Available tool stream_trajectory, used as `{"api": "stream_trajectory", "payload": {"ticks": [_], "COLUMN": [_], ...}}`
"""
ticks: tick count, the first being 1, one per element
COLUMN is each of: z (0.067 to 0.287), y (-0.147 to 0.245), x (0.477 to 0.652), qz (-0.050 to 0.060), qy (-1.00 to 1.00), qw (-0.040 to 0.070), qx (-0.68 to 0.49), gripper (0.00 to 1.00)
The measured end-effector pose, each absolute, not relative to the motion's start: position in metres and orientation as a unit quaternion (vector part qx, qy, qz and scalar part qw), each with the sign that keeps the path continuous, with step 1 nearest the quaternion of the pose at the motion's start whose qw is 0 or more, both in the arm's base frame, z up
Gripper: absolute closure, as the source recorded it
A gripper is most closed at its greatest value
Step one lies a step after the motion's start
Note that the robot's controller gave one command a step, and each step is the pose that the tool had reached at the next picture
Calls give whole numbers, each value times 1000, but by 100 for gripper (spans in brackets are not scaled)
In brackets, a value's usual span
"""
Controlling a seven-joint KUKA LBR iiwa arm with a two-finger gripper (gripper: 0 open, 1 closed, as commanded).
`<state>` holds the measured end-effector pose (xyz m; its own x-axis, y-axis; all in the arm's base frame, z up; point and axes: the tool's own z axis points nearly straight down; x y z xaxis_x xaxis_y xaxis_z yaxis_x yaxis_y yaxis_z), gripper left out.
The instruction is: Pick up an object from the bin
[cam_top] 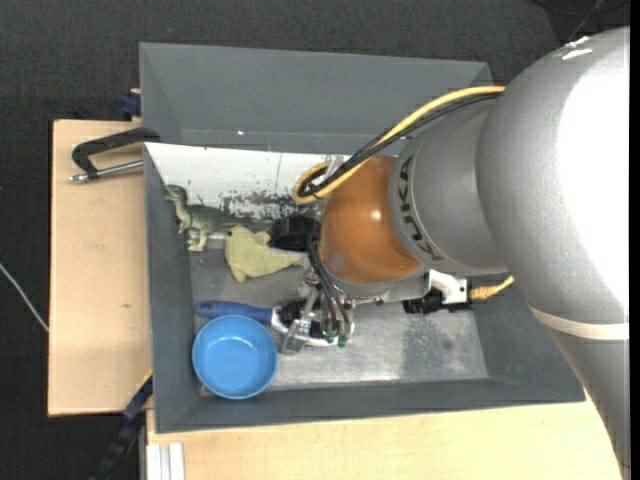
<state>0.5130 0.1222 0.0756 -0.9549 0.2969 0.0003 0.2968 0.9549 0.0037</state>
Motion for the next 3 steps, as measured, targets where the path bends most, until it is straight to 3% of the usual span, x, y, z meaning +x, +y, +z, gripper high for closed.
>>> {"api": "stream_trajectory", "payload": {"ticks": [1,2,3], "z": [107,168,185], "y": [123,124,124], "x": [514,516,517], "qz": [2,2,2], "qy": [989,989,989], "qw": [2,4,2], "qx": [150,149,148], "gripper": [100,100,100]}}
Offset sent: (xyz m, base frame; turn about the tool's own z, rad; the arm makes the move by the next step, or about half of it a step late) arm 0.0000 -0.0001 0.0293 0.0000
